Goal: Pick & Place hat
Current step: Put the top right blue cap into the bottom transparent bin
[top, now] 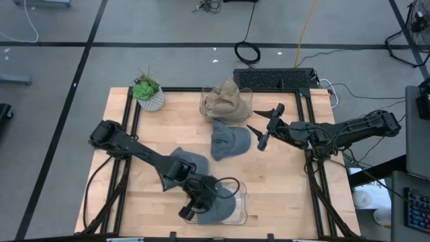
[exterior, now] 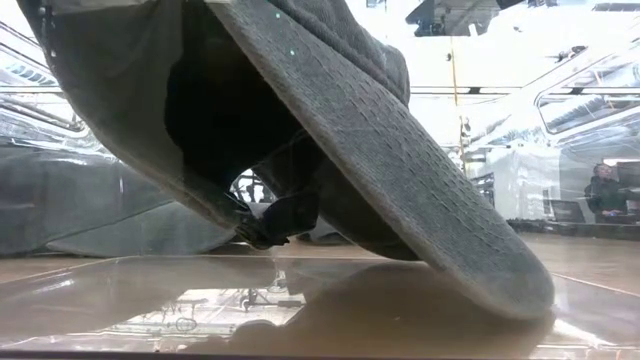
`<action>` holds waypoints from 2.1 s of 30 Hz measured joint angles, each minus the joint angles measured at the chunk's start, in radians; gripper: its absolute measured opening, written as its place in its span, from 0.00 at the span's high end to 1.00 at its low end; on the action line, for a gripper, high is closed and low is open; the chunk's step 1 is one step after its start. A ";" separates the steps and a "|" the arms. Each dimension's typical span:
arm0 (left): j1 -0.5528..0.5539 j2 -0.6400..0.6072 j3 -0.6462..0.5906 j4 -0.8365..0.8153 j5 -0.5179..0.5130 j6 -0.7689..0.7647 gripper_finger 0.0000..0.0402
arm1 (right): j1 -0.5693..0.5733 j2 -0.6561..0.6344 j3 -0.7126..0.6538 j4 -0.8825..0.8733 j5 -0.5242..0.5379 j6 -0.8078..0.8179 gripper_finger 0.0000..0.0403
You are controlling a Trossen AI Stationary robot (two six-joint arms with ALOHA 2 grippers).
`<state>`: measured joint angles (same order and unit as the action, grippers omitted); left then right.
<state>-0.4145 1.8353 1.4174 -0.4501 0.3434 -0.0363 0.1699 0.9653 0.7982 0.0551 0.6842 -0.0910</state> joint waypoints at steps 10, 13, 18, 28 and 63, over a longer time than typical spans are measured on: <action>0.019 0.097 0.000 -0.010 -0.027 -0.116 1.00 | 0.000 0.000 0.000 -0.001 0.000 0.011 0.33; 0.032 0.119 0.000 -0.026 -0.059 -0.151 1.00 | 0.000 0.000 0.000 -0.001 -0.001 0.011 0.33; 0.046 0.133 0.000 -0.029 -0.072 -0.193 1.00 | 0.000 0.000 0.000 -0.002 -0.003 0.012 0.33; 0.036 0.012 0.000 -0.125 -0.151 -0.215 1.00 | 0.000 0.000 0.000 -0.010 -0.004 0.012 0.33; 0.117 0.328 0.264 -0.282 -0.017 -0.285 1.00 | 0.000 0.000 -0.001 -0.022 0.000 0.020 0.33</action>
<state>-0.2975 2.1630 1.6814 -0.7324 0.3260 -0.3214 0.1699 0.9653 0.7975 0.0329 0.6838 -0.0711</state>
